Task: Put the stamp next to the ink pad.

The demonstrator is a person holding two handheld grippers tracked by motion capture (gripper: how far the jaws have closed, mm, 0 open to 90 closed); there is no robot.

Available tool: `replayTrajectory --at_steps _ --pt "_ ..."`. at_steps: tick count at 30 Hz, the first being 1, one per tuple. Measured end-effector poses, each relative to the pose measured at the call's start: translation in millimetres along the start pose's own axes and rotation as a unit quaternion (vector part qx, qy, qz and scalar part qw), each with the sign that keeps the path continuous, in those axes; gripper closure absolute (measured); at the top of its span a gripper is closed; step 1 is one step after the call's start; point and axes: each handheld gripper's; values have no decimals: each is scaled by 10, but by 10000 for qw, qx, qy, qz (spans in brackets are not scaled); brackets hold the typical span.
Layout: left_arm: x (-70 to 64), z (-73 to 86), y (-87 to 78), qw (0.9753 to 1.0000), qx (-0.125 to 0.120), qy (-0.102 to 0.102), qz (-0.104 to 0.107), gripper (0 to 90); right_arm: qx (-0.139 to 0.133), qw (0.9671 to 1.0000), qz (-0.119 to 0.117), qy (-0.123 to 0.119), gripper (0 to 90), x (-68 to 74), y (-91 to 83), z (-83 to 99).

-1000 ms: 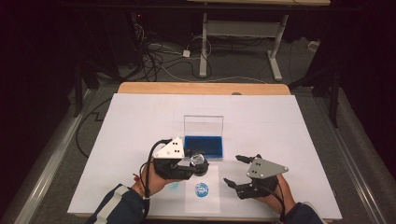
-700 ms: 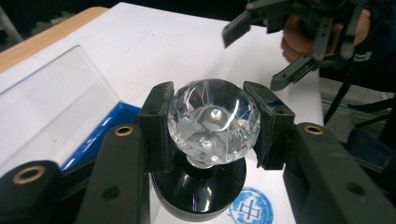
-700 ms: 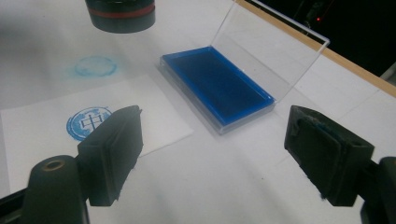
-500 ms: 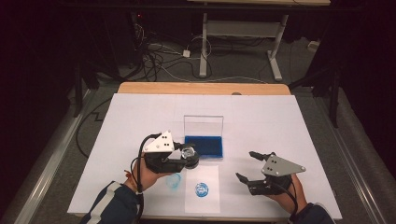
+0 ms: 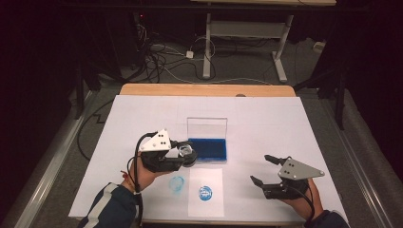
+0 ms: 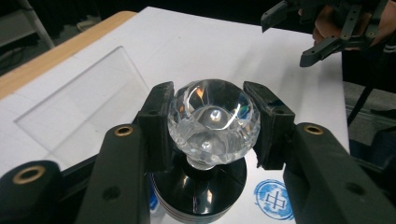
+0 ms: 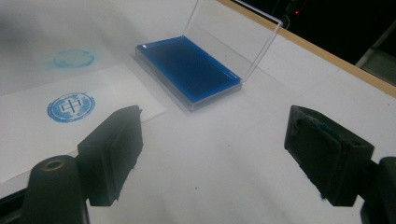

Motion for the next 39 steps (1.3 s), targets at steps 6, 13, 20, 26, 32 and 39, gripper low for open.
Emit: replayTrajectory --at_steps 6,13,20,26,32,39 --pt "104 14 -23 9998 136 -36 -172 539 30 10000 80 -5 190 -20 -35 39" --pt "247 -5 -76 9993 167 -162 -297 538 35 9999 149 51 191 -39 -70 75" --pt "365 -25 -86 9982 449 -199 -347 538 89 9998 151 34 190 -30 -60 74" --pt "495 -2 -67 9971 623 -271 -356 538 123 9998 132 27 191 -28 -42 77" --pt "661 62 31 9959 725 -465 -257 537 153 9998 125 33 196 -27 -26 85" --pt "767 115 201 9940 840 -603 -363 537 201 9997 135 10 197 -21 -7 95"
Point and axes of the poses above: each handheld gripper's, and its own axes: y roughly forward along the jaws, z roughly out of its underside, x roughly to its left, and after that the axes turned 15 degrees about x, right-handed
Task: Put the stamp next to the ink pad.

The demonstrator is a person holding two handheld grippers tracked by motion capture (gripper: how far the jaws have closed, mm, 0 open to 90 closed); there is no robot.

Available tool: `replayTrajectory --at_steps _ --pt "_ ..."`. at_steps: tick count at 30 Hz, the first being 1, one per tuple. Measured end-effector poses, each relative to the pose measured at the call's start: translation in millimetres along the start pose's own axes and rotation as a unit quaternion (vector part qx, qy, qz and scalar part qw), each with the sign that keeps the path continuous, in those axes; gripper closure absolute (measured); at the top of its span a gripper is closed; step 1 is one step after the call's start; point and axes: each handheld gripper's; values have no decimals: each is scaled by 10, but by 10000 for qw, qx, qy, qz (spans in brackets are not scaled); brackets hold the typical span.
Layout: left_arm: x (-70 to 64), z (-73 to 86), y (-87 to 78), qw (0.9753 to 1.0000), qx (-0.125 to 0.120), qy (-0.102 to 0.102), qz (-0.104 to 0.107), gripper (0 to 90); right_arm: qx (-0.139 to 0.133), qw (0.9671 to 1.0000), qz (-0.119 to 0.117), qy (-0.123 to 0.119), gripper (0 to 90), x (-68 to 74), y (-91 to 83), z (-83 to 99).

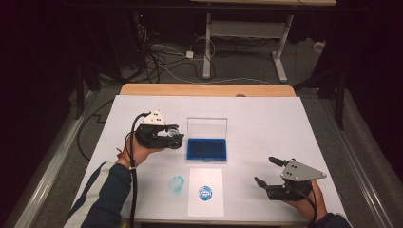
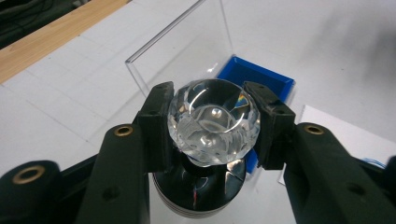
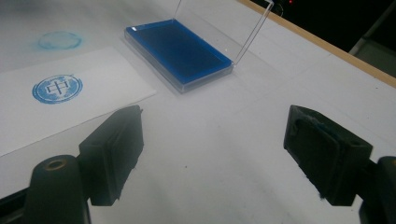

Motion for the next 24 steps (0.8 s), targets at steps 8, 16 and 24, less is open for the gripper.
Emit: replayTrajectory --at_steps 8,16,24 --pt "57 41 231 9996 243 -105 -51 536 15 10000 5 -9 200 -2 8 9" --pt "77 77 333 9994 309 -171 -42 535 53 10000 13 -40 202 1 16 11" --pt "63 129 372 9993 303 -187 -68 535 49 10000 -1 -47 203 5 16 11"
Point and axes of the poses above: each handheld gripper's, and its own axes: y roughly forward along the jaws, z roughly out of its underside, x roughly to its left, and after that the axes turned 15 degrees about x, right-handed
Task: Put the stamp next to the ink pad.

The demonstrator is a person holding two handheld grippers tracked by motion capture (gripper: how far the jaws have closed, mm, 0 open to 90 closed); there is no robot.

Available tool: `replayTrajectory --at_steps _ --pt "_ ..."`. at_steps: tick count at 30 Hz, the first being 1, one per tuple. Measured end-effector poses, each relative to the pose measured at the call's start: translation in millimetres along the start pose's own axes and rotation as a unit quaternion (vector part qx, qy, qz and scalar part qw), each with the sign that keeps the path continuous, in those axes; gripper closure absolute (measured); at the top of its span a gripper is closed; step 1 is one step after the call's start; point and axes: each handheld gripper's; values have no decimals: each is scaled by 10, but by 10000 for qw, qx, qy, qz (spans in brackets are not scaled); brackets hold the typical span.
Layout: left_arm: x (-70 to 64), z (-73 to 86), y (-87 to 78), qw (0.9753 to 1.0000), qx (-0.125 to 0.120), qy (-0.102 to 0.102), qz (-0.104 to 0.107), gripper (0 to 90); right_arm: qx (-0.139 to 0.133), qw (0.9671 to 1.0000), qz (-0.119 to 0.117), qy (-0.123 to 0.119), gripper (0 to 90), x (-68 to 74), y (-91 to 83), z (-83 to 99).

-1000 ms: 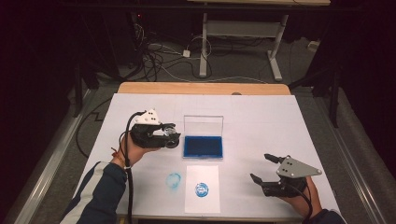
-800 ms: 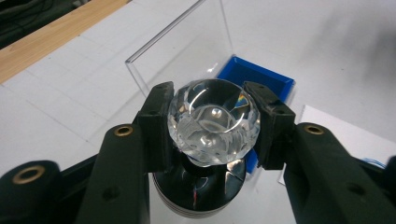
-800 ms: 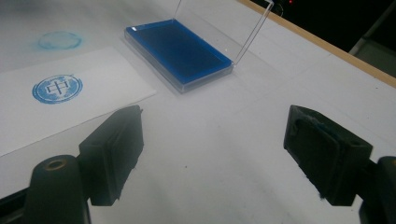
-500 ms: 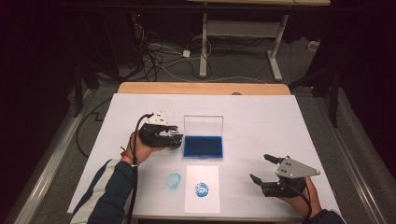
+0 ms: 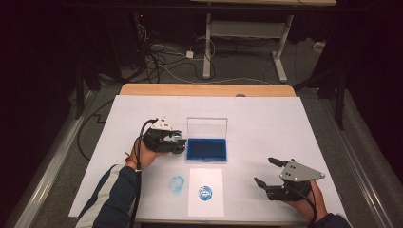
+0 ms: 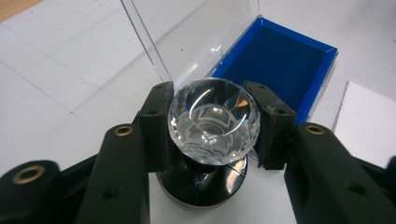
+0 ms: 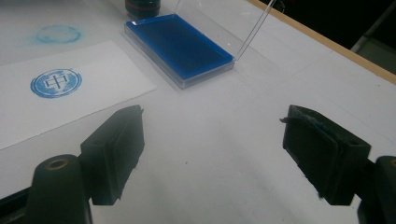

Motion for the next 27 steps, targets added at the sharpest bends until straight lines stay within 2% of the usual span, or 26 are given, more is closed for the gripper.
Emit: replayTrajectory --at_steps 7,9,12,20,21,25,27 --pt "-1 21 46 10000 35 -21 38 534 10 10000 1 -5 203 2 1 -2" --pt "-6 17 53 10000 67 -33 -33 534 25 10000 6 -13 203 6 3 -2" --pt "-10 21 73 10000 62 -53 5 534 24 10000 -8 -20 203 7 2 -1" --pt "2 57 86 9999 46 -117 -90 528 35 10000 -24 -9 204 7 5 2" --pt "1 54 84 9998 74 -117 -131 498 33 10000 -27 -21 204 9 6 1" --pt "-20 46 50 9998 -18 -72 -182 493 27 10000 -23 -17 204 11 6 -1" --pt "-30 38 30 9996 -15 -55 -262 443 30 10000 -19 -29 204 10 7 -1"
Point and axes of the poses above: each handheld gripper's, and its own axes: y roughly forward along the jaws, z roughly out of its underside, x roughly to its left, and after that the axes turned 15 degrees about x, right-handed
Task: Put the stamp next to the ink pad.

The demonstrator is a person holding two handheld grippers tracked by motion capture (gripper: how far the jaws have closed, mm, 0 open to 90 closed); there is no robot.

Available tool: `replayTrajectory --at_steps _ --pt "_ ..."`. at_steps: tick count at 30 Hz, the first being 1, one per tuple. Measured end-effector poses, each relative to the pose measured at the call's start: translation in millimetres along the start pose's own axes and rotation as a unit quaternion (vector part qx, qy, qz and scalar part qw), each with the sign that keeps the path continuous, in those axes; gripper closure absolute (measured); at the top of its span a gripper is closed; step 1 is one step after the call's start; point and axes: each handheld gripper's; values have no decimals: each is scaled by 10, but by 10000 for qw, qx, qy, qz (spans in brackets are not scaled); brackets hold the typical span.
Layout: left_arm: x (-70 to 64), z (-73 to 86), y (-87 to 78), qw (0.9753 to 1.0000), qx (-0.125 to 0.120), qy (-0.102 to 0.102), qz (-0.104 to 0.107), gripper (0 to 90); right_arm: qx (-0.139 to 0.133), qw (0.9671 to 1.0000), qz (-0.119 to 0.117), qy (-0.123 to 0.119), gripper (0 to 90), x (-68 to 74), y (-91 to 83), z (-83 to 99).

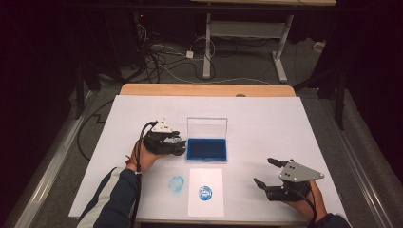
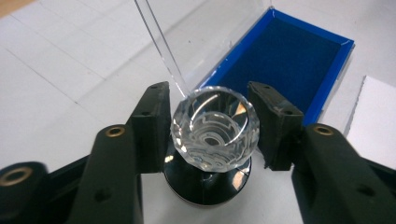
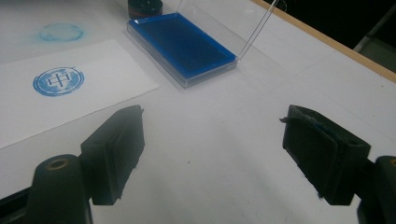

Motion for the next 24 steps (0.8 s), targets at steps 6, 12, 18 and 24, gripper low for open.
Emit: replayTrajectory --at_steps 6,12,18,24 --pt "-52 -21 -119 9994 -115 133 -306 370 -15 10000 4 12 205 2 -6 1" --pt "-114 -37 -223 9969 -322 175 -701 302 -33 10000 46 -5 205 -1 -12 -1" --pt "-174 -48 -272 9956 -466 246 -777 248 -54 10000 65 -17 208 6 -17 -3" --pt "-258 -78 -297 9932 -460 460 -970 191 -47 9999 81 -44 207 7 -16 -3"
Point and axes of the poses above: each handheld gripper's, and its own axes: y roughly forward along the jaws, z roughly out of its underside, x roughly to its left, and after that the axes turned 15 degrees about x, right-handed
